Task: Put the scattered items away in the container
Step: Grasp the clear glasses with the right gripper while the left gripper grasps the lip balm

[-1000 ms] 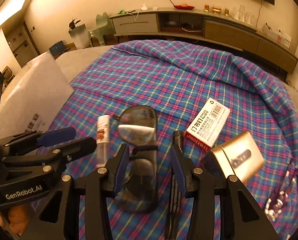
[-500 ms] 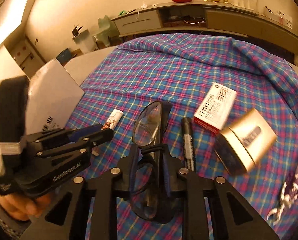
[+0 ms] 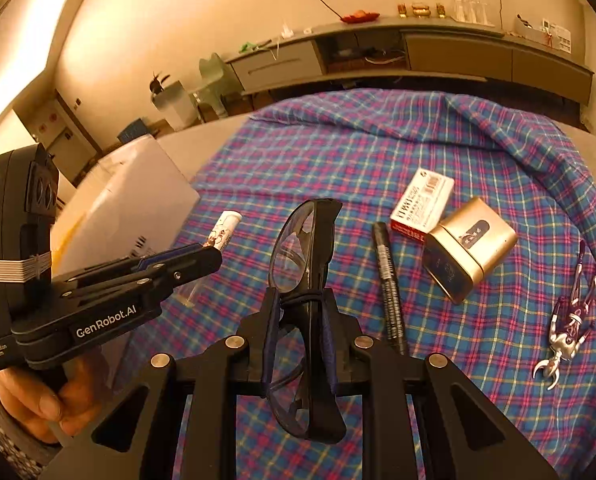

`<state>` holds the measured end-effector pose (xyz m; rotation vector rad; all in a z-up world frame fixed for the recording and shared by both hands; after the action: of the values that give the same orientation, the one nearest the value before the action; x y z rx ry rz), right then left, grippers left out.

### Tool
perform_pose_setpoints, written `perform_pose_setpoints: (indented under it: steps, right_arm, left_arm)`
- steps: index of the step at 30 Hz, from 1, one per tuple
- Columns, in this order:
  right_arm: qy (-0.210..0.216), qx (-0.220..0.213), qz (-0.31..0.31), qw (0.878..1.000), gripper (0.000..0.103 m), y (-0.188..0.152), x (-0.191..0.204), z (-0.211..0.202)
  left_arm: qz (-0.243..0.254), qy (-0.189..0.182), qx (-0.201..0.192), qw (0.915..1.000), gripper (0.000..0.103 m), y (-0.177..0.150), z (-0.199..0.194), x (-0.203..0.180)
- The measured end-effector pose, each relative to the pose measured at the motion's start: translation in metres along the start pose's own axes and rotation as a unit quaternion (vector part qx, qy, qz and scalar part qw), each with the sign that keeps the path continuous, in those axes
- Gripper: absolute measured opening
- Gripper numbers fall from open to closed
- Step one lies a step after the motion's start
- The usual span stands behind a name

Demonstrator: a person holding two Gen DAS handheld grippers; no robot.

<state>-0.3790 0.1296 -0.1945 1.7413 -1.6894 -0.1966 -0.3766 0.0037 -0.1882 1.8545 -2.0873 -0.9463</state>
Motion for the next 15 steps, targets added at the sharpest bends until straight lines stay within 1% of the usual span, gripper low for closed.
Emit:
perform_pose_setpoints:
  steps: [5,10,15]
  right_arm:
    - [0.008,-0.015,0.003,1.0,0.021,-0.009,0.014,-0.016]
    - [0.006,-0.026,-0.01,1.0,0.021,-0.021,0.031,-0.026]
    - [0.011,-0.034,-0.01,0.999,0.021,-0.032,0.04,-0.038]
  left_arm:
    - [0.0,-0.018,-0.012,0.9998,0.02,0.001,-0.02,-0.009]
    - [0.007,-0.022,-0.027,0.9994,0.02,-0.001,-0.037,-0.016]
    - [-0.007,-0.038,-0.035,0.9987,0.019,-0.013,-0.057,-0.011]
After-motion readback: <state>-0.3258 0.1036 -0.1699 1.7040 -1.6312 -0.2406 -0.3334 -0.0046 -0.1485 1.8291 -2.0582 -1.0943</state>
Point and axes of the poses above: each gripper's, at about its wrist camera, not at the fingertips, and z roughly the way its jaws point, x to its left, y to its top, the point moved 10 cm from there along z, roughly the way its jaws point, and after that the axes turned 3 degrees about z, right-handed, at the moved point
